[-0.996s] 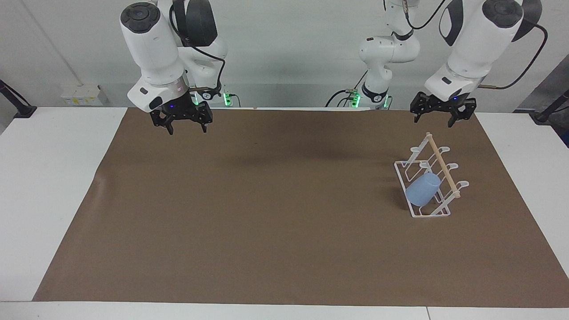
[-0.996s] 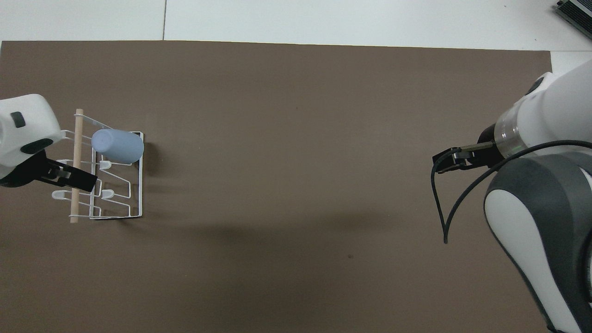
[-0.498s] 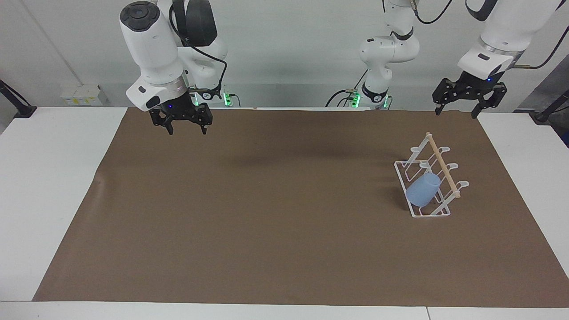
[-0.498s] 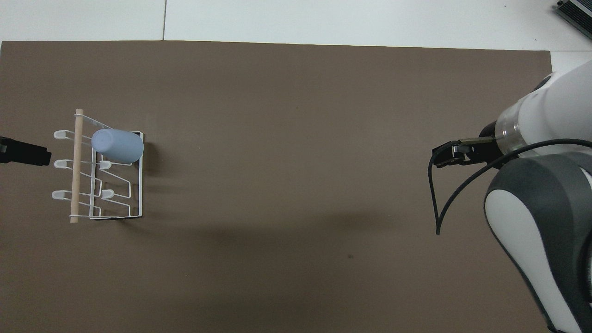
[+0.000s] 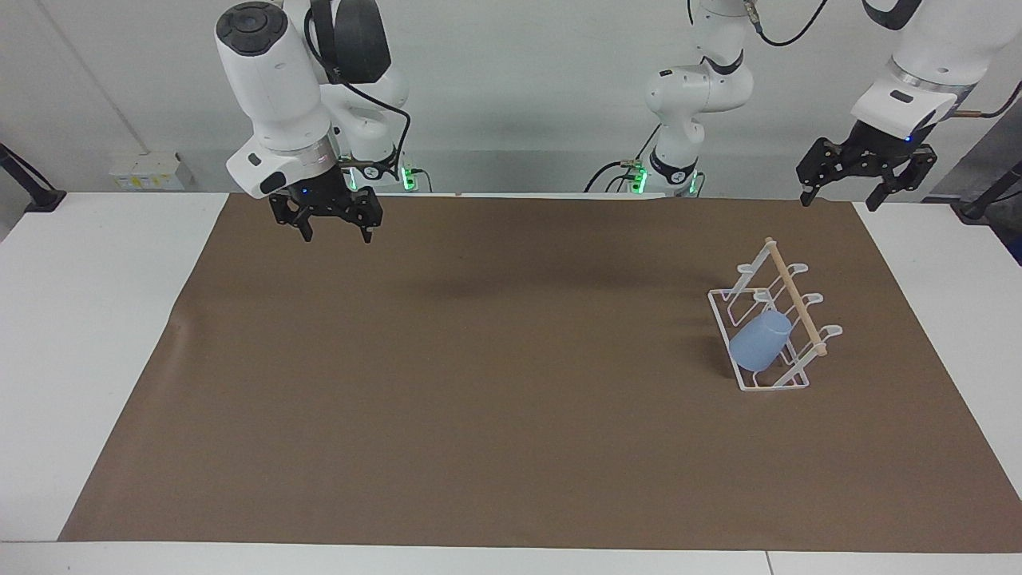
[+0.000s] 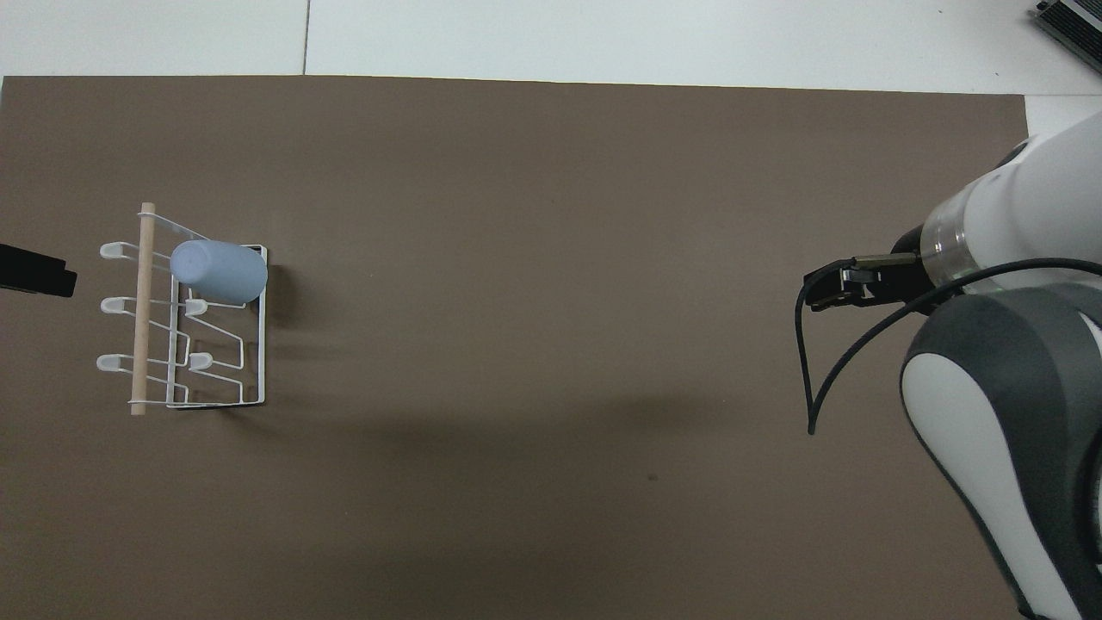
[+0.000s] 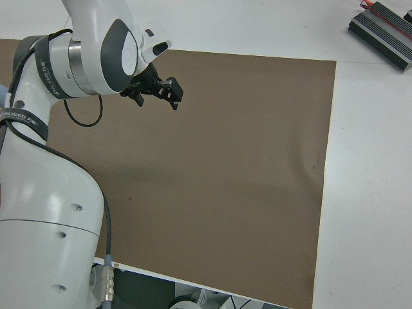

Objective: Hang cup on cup holder

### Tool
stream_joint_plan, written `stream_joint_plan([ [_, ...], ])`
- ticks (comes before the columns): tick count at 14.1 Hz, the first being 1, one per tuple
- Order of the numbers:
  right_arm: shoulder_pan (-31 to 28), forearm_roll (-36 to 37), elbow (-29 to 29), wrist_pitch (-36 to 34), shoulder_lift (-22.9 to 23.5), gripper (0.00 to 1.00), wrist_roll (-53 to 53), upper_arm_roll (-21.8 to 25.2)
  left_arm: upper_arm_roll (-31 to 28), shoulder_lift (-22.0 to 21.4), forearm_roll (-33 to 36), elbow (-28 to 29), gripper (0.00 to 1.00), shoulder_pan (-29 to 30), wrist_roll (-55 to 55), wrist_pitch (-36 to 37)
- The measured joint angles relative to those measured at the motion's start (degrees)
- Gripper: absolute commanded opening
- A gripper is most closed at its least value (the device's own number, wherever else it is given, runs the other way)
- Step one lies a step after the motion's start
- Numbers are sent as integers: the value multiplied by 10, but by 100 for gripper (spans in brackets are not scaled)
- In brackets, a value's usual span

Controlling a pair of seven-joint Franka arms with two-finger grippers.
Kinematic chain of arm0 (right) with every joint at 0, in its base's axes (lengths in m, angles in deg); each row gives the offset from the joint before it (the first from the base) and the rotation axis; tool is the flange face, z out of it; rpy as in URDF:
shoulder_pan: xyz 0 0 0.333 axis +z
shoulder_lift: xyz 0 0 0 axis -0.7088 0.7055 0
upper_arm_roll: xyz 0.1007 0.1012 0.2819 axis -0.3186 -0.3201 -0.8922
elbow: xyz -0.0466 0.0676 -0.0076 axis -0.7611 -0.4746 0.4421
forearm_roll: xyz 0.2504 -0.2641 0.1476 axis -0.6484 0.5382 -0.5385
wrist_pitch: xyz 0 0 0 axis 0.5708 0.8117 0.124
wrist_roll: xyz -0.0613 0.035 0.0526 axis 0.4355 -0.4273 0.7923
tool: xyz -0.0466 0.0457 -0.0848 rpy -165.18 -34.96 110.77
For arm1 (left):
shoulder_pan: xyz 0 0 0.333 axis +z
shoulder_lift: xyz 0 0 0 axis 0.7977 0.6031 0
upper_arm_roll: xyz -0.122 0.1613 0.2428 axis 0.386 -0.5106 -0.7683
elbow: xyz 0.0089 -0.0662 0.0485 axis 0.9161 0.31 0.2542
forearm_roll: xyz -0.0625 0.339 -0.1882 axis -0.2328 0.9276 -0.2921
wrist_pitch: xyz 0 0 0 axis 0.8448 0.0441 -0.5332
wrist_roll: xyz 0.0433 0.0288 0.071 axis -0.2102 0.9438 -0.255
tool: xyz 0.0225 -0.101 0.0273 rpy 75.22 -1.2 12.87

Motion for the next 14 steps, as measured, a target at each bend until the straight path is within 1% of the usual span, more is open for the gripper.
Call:
stream_joint_plan([
  [14, 0, -6, 0, 0, 0, 100, 1, -1, -1, 0, -12, 2, 100, 2, 3, 3],
])
